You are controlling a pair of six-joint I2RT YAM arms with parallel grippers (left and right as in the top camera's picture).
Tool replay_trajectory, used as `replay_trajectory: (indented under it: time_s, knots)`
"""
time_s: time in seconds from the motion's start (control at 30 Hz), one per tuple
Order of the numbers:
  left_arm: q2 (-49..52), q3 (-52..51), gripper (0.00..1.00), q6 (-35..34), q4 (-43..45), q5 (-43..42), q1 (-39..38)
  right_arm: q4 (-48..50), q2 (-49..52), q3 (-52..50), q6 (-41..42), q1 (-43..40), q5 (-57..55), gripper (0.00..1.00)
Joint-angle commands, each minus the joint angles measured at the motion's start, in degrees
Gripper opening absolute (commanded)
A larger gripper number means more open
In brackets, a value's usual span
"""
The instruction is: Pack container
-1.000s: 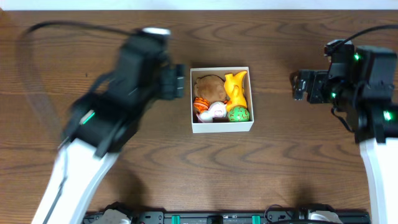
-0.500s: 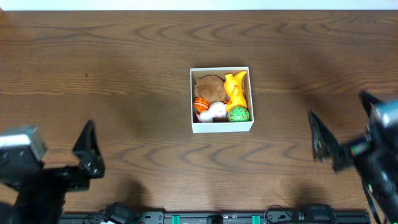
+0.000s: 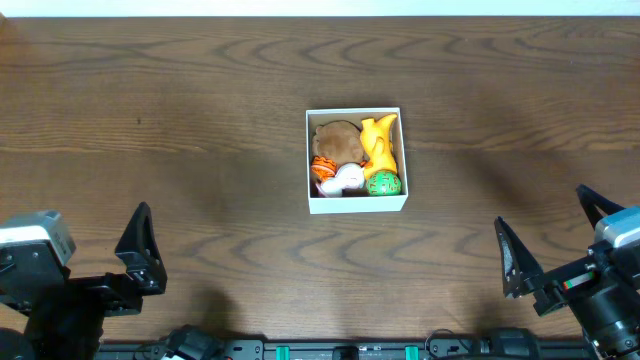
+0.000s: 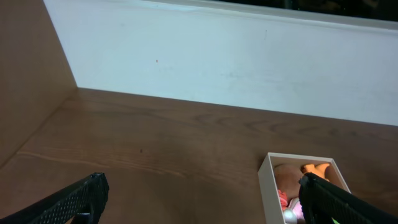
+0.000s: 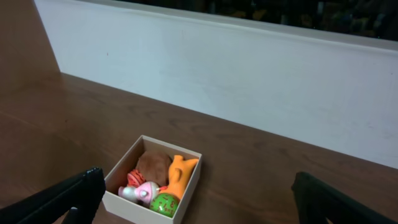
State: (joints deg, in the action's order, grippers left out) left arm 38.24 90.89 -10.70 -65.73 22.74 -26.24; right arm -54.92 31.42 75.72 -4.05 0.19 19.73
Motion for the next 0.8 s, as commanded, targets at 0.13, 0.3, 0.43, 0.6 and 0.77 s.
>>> replay_trajectory:
  time_s: [0.13, 0.3, 0.43, 0.6, 0.77]
  knots:
    - [0.3, 0.1, 0.98, -0.3, -0.1, 0.9, 0.2, 1.0, -0.1, 0.1, -0.7, 0.3, 0.2, 0.99]
    - [0.3, 0.1, 0.98, -0.3, -0.1, 0.9, 0.2, -1.0, -0.1, 0.1, -1.2, 0.3, -1.1, 0.99]
    - [0.3, 0.1, 0.98, -0.3, -0.1, 0.9, 0.2, -0.6, -0.1, 0.1, -1.2, 0.3, -1.1, 0.99]
    - [0.3, 0.1, 0.98, -0.3, -0.1, 0.9, 0.2, -0.7, -0.1, 0.1, -1.8, 0.3, -3.0, 0.99]
    - [0.3, 0.1, 0.98, -0.3, -0.1, 0.9, 0.2, -1.3, -0.3, -1.4, -5.2, 0.0, -6.7, 0.99]
